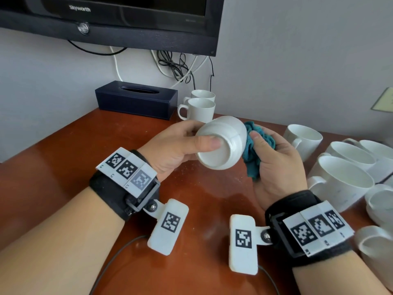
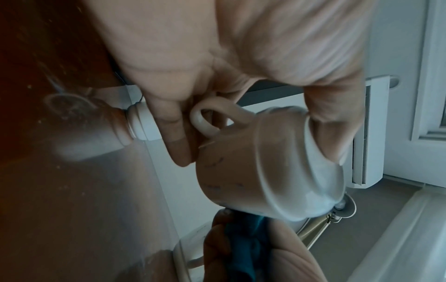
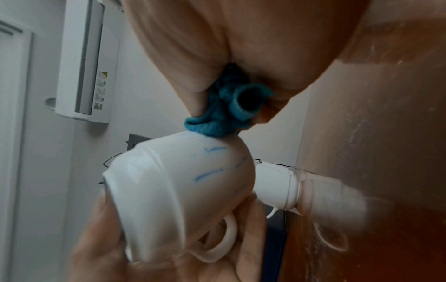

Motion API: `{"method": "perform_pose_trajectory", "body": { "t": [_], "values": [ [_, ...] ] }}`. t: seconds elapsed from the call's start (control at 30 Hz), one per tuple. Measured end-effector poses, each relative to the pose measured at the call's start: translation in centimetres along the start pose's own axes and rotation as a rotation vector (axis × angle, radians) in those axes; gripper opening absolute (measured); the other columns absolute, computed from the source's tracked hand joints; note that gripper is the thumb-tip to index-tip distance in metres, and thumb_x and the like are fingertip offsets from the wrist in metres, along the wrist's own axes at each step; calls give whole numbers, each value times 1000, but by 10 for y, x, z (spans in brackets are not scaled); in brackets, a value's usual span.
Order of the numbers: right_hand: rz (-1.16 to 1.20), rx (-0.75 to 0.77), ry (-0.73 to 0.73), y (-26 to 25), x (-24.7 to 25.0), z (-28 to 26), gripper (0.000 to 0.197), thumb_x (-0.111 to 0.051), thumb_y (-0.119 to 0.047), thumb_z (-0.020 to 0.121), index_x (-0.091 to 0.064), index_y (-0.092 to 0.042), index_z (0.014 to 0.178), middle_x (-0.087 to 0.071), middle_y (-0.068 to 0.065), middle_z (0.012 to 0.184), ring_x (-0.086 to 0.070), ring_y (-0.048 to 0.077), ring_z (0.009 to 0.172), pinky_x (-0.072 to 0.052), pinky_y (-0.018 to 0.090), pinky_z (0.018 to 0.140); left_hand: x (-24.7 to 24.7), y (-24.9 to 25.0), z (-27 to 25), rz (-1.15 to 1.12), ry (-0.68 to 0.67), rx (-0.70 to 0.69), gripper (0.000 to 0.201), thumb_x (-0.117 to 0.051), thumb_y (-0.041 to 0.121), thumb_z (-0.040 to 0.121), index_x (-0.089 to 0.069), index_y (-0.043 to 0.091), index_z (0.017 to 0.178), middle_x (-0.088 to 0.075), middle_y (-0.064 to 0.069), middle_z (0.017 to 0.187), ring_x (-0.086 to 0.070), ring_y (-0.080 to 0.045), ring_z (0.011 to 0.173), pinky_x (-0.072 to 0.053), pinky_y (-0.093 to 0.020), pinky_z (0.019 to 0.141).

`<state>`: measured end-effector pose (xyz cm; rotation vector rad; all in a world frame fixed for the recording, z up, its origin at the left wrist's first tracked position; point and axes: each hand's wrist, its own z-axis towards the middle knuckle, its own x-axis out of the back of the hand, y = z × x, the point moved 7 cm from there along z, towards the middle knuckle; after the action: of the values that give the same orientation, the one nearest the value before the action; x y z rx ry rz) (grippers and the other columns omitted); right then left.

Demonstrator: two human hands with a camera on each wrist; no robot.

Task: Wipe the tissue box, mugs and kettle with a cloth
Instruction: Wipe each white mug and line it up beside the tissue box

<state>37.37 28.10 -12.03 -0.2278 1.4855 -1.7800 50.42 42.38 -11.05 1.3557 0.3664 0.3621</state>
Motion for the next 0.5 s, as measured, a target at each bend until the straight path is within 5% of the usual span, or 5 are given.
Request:
{"method": "perform_pose_trajectory", "body": {
  "t": [0.17,0.37,0.5],
  "values": [
    [-54,46,4,-3,2,1,16,-65,-8,100,-74,-21,96,-69,5,87,-61,15,67,-49,23,51,-1,2,0,74,30,-14,70,-85,41,62,-68,13,123,-76,-4,115,-73,-17,105,-58,-29,87],
    [-95,68,-60,-6,0,1,15,-67,-11,98,-77,-23,100,-73,6,95,-63,16,75,-50,23,55,0,3,-1,193,79,-21,69,-86,50,61,-71,17,120,-77,-3,115,-72,-21,111,-53,-48,106],
    [-134,103,-131,-11,-7,-4,16,-68,-12,98,-76,-14,111,-76,8,103,-67,18,85,-53,27,65,6,-3,1,260,154,11,78,-90,59,55,-72,18,120,-78,-1,113,-73,-22,110,-53,-55,105]
  ]
}}
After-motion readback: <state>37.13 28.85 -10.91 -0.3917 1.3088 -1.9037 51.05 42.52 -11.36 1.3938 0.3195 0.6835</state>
